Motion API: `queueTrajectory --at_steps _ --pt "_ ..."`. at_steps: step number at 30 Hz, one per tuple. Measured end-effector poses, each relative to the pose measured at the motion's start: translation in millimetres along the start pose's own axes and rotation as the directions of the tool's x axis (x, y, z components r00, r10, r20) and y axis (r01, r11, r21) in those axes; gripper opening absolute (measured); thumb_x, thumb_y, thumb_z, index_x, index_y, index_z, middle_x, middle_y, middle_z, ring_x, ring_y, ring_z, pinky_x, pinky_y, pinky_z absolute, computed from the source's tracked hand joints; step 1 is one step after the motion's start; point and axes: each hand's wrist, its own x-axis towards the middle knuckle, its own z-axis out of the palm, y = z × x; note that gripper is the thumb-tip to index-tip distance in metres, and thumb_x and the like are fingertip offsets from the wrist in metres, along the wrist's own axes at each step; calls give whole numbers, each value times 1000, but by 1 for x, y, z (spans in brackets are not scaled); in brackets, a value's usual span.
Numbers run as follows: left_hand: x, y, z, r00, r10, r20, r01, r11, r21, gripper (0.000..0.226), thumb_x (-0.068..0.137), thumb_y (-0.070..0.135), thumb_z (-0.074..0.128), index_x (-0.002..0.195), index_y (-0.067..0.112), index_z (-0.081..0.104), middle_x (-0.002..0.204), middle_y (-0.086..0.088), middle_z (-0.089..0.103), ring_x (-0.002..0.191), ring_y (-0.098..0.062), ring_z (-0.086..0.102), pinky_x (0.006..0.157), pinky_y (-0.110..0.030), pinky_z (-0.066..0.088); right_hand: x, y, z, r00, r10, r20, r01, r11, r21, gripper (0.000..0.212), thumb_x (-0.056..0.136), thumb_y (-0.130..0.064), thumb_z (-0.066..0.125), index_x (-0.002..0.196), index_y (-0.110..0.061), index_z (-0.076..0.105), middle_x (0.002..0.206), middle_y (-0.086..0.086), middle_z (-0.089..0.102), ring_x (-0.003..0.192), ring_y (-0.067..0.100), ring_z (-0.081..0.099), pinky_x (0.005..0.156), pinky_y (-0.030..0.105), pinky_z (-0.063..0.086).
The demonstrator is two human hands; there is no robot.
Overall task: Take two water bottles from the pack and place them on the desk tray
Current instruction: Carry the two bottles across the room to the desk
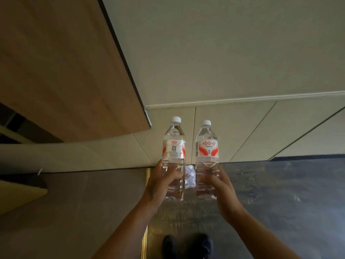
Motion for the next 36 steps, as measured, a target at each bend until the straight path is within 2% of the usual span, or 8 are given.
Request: queueTrajectory --at_steps 6,13,18,22,26,29,31,36 --pt "-32 11 4 999 40 8 -40 999 -17 59 57 45 80 114 29 76 88 5 86 78 -11 83 60 -24 63 -40 -11 5 998 -55 -43 56 998 12 57 75 -47 77 128 -27 67 114 6 81 101 29 81 75 33 67" --pt "-41 18 22 984 102 145 -106 994 18 71 58 52 80 125 30 70 94 7 87 83 -14 85 62 -23 65 -77 -14 -10 977 -105 -185 117 992 56 67 69 -47 79 130 -22 65 108 5 81 96 24 81 74 28 66" --pt "-50 22 86 922 101 374 -147 984 96 75 60 52 80 131 31 66 96 4 86 85 -14 84 65 -25 66 -126 -8 -55 913 -136 -385 180 981 79 82 65 -46 80 138 -16 60 118 16 75 102 33 77 85 44 64" --pt "-70 11 161 812 30 583 -169 968 185 67 77 39 73 141 26 60 124 -14 77 113 -36 77 100 -54 65 -187 9 -103 792 -115 -600 219 970 104 83 63 -48 80 138 -21 59 121 14 76 100 31 79 87 48 66" --pt "-104 -4 242 653 -54 755 -218 942 256 64 68 46 77 129 32 65 114 -7 81 106 -30 79 91 -41 66 -260 34 -144 602 -51 -797 286 946 155 79 64 -44 82 136 -20 60 122 14 78 99 34 81 78 42 68" --pt "-131 -25 303 539 -156 828 -176 940 292 82 59 35 82 135 7 65 106 -15 75 92 -36 74 82 -45 61 -312 51 -168 453 -5 -892 337 927 166 77 68 -39 83 137 -16 60 120 12 81 100 33 82 76 37 68" --pt "-153 -38 340 462 -205 863 -185 929 320 86 54 39 82 131 4 65 100 -13 72 86 -32 71 77 -41 58 -345 60 -185 368 28 -929 373 911 175 75 66 -37 83 135 -14 61 116 12 82 99 34 82 75 36 68" --pt "-193 -68 418 348 -253 903 -209 918 338 82 55 40 81 129 4 70 115 -29 76 88 -34 79 61 -37 66 -400 74 -232 204 90 -975 442 880 174 81 57 -36 85 130 -8 64 116 23 80 93 41 82 65 41 69"
